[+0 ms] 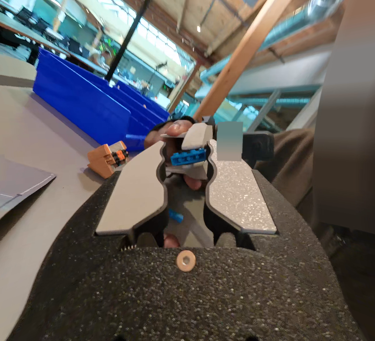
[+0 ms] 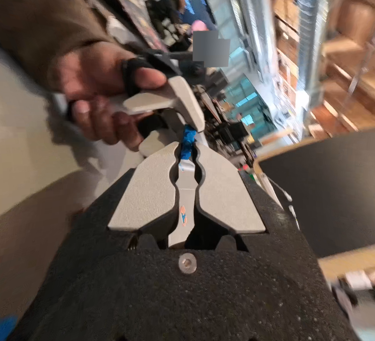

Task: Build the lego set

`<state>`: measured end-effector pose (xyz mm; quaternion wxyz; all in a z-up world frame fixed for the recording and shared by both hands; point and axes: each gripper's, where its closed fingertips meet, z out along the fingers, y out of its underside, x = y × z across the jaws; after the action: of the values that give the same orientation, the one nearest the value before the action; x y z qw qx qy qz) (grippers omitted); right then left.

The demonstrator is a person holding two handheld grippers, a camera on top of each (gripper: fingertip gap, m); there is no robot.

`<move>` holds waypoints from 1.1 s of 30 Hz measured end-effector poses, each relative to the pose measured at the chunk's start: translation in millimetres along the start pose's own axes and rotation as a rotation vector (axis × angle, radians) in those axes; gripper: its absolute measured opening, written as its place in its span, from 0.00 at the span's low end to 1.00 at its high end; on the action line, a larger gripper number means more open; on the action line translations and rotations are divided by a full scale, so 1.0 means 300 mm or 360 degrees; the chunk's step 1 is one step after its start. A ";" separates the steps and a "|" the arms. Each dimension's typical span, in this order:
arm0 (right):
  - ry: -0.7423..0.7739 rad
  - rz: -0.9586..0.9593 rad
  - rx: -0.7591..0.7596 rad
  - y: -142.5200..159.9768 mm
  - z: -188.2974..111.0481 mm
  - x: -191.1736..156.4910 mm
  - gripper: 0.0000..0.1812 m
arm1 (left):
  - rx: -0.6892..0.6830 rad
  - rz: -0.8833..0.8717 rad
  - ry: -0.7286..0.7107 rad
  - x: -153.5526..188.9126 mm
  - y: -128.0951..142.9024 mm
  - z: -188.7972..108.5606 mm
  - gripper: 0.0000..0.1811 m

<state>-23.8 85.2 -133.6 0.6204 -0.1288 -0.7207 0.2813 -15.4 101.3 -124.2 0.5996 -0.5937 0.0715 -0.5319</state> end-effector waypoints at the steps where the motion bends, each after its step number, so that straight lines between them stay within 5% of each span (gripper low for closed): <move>1: -0.0110 -0.0048 0.0047 -0.008 -0.007 -0.025 0.05 | -0.0068 0.0024 0.0003 0.002 0.007 -0.004 0.21; 6: -0.0406 -0.0262 0.0149 -0.024 -0.011 -0.092 0.05 | -0.0449 0.0095 0.0018 0.002 0.091 -0.033 0.22; 17: -0.0678 -0.0345 0.0183 -0.012 -0.023 -0.158 0.06 | -0.0841 0.0187 0.0114 0.031 0.217 -0.067 0.20; 33: -0.0644 -0.0305 0.0199 -0.007 -0.028 -0.129 0.06 | -0.0712 0.0414 0.0070 0.023 0.196 -0.036 0.19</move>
<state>-7.7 64.9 -163.7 0.4938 0.0379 -0.8205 0.2854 12.2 73.5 -169.9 0.5150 -0.6856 0.2761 -0.4341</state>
